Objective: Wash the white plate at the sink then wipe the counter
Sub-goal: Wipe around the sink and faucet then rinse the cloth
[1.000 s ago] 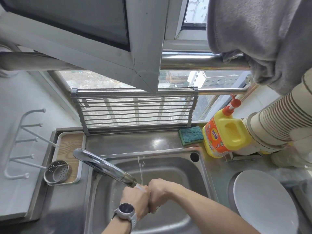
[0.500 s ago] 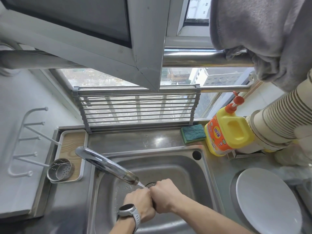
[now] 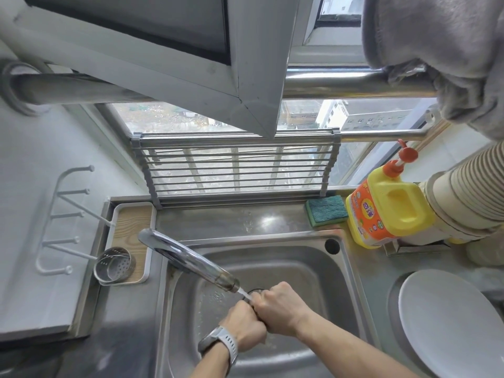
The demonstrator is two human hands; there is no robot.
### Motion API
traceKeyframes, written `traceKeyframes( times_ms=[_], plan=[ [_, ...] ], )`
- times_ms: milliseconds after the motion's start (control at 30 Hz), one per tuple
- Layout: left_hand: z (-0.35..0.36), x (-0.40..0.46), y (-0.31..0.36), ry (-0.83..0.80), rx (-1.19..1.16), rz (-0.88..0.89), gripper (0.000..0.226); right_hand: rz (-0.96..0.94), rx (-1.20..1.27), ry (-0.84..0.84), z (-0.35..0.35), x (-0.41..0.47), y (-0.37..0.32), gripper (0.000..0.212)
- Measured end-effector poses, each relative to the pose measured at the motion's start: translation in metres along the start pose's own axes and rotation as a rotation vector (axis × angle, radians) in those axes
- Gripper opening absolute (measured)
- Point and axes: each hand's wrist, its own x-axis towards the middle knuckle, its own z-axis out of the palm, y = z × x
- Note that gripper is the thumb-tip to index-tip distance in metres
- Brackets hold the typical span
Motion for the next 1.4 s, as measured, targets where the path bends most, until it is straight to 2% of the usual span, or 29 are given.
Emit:
traceKeyframes(
  times_ms=[167,300,433,500,600,667,733,800,933,1000,1100,1167,1267,1333,1400],
  plan=[
    [0.005,-0.003,0.000,-0.057,-0.037,-0.047,0.019,0.006,-0.001,0.060,0.007,-0.005,-0.002,0.024],
    [0.010,-0.007,0.001,-0.021,0.005,-0.010,0.029,0.039,0.000,0.133,0.011,-0.009,-0.005,0.028],
    [0.016,-0.018,0.002,0.011,-0.070,0.051,0.035,0.227,0.055,0.063,0.001,-0.016,-0.006,0.035],
    [0.012,-0.028,-0.001,0.044,-0.260,0.052,0.041,0.378,0.227,-0.036,-0.002,-0.023,-0.002,0.040],
    [0.000,-0.050,-0.006,-0.045,-0.648,0.048,0.029,0.552,0.638,-0.118,-0.012,-0.038,0.001,0.053],
    [-0.007,-0.066,-0.004,-0.115,-0.908,-0.009,0.029,0.610,0.964,-0.173,-0.024,-0.051,-0.001,0.067],
    [-0.014,-0.083,0.000,-0.110,-1.053,-0.006,0.029,0.652,1.271,-0.185,-0.035,-0.066,-0.007,0.072],
    [-0.019,-0.098,0.003,-0.056,-1.140,0.033,0.030,0.707,1.504,-0.101,-0.042,-0.081,-0.015,0.063],
    [-0.028,-0.124,0.005,0.005,-1.261,0.091,0.027,0.879,1.716,0.128,-0.062,-0.101,-0.023,0.035],
    [-0.034,-0.136,0.002,0.010,-1.339,0.088,0.026,0.952,1.957,0.252,-0.073,-0.109,-0.022,0.023],
    [-0.041,-0.150,-0.004,-0.012,-1.503,0.079,0.026,1.016,2.329,0.437,-0.090,-0.123,-0.017,0.029],
    [-0.041,-0.159,-0.007,-0.044,-1.553,0.098,0.029,0.965,2.473,0.493,-0.099,-0.133,-0.015,0.037],
    [-0.042,-0.173,-0.002,-0.118,-1.552,0.137,0.026,0.837,2.491,0.473,-0.109,-0.142,-0.018,0.040],
    [-0.041,-0.181,0.001,-0.157,-1.430,0.181,0.028,0.853,2.274,0.403,-0.115,-0.144,-0.020,0.035],
    [-0.042,-0.191,-0.001,-0.120,-1.320,0.238,0.032,0.877,2.018,0.380,-0.125,-0.144,-0.021,0.033]
  ],
)
